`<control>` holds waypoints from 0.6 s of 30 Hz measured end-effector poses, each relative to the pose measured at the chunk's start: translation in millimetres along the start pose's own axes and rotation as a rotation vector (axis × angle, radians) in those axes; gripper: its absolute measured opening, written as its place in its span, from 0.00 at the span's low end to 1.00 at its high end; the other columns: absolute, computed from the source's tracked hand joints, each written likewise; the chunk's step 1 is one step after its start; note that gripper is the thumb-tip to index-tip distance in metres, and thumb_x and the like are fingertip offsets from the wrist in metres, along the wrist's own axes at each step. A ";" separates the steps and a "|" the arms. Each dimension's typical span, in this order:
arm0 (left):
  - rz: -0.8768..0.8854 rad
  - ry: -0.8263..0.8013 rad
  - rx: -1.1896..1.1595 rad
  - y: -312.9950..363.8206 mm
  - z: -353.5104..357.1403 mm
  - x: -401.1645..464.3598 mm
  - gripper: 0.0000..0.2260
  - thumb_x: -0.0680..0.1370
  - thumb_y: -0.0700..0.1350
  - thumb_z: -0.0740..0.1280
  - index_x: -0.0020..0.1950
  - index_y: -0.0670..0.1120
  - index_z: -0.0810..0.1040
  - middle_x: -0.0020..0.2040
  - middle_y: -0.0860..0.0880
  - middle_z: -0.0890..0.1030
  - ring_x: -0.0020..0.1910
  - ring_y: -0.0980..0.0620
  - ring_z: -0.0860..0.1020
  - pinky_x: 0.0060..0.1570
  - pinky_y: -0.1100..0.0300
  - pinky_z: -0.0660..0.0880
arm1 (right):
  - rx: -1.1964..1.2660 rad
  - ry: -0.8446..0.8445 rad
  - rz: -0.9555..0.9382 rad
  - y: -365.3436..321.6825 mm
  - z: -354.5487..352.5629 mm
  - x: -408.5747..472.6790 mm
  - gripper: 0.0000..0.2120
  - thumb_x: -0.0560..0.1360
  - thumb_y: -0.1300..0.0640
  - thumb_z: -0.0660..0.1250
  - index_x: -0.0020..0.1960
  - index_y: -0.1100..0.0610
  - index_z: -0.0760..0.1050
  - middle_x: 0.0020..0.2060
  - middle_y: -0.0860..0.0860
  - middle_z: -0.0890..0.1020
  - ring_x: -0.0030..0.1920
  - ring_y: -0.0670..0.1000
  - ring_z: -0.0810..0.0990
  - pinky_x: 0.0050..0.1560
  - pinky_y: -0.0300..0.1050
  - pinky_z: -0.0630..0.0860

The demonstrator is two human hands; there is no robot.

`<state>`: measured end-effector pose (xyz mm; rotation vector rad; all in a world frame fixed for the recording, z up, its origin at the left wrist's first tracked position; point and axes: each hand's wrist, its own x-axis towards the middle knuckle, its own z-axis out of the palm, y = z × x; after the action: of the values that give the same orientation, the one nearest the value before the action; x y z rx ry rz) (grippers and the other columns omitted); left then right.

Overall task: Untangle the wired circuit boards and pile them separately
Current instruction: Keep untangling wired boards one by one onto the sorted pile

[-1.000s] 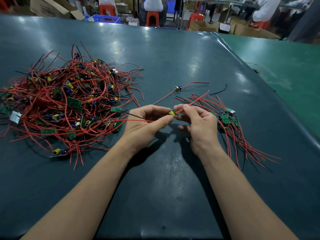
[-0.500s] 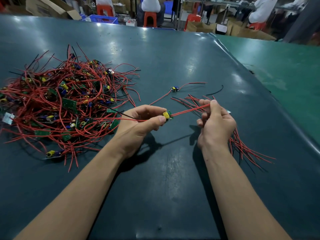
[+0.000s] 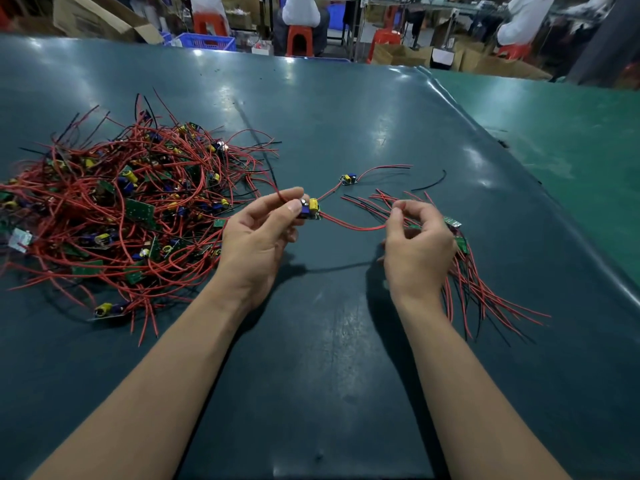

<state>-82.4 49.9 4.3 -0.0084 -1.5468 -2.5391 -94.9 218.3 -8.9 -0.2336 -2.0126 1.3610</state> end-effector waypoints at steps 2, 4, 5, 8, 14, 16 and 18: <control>0.007 0.003 -0.029 1.4 0.3 0.9 0.07 0.79 0.34 0.64 0.51 0.42 0.81 0.43 0.49 0.86 0.38 0.57 0.78 0.37 0.68 0.71 | -0.104 -0.020 -0.056 0.1 -2.0 -1.5 0.13 0.75 0.63 0.67 0.60 0.60 0.78 0.54 0.53 0.81 0.44 0.59 0.81 0.52 0.54 0.76; 0.000 0.009 -0.080 3.8 1.9 0.2 0.06 0.78 0.36 0.64 0.49 0.41 0.81 0.42 0.50 0.86 0.36 0.58 0.79 0.37 0.68 0.74 | -0.167 0.012 -0.122 -1.1 -4.7 -0.1 0.16 0.75 0.63 0.68 0.62 0.59 0.77 0.57 0.54 0.78 0.49 0.60 0.80 0.54 0.52 0.76; -0.011 0.013 -0.115 5.2 2.6 0.0 0.05 0.77 0.38 0.65 0.47 0.42 0.81 0.41 0.49 0.86 0.36 0.58 0.80 0.37 0.68 0.76 | -0.171 0.012 -0.156 -3.0 -5.9 -0.6 0.13 0.75 0.63 0.69 0.60 0.58 0.79 0.54 0.53 0.79 0.48 0.59 0.80 0.53 0.51 0.76; -0.076 -0.019 -0.209 9.4 2.6 -0.5 0.08 0.71 0.46 0.68 0.38 0.44 0.85 0.36 0.49 0.84 0.32 0.58 0.80 0.35 0.69 0.77 | 0.122 -0.235 0.009 -10.0 -4.3 -2.0 0.04 0.76 0.62 0.70 0.50 0.58 0.82 0.38 0.50 0.83 0.37 0.49 0.80 0.39 0.43 0.78; -0.170 -0.123 -0.055 6.3 4.1 -2.5 0.15 0.67 0.54 0.70 0.39 0.43 0.77 0.27 0.50 0.72 0.23 0.56 0.67 0.24 0.65 0.65 | 0.511 -0.798 0.446 -20.5 -1.1 -9.3 0.13 0.71 0.45 0.71 0.45 0.55 0.85 0.30 0.50 0.81 0.22 0.45 0.70 0.22 0.33 0.66; -0.210 -0.181 0.108 2.1 5.6 -6.2 0.15 0.70 0.52 0.69 0.40 0.40 0.78 0.27 0.49 0.75 0.23 0.55 0.68 0.25 0.64 0.65 | 0.558 -0.841 0.471 -19.8 0.5 -10.4 0.15 0.67 0.42 0.71 0.40 0.53 0.85 0.29 0.50 0.78 0.23 0.44 0.69 0.22 0.33 0.64; -0.216 -0.238 0.253 -1.7 6.9 -9.9 0.15 0.70 0.52 0.69 0.39 0.40 0.79 0.27 0.49 0.75 0.23 0.55 0.67 0.25 0.65 0.63 | 0.598 -0.820 0.507 -16.9 1.9 -10.0 0.13 0.66 0.45 0.72 0.35 0.56 0.83 0.26 0.49 0.74 0.22 0.43 0.66 0.21 0.33 0.61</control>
<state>-73.4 58.1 5.2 -0.1223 -2.0541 -2.5553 -84.8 204.5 1.0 0.1319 -2.0877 2.6366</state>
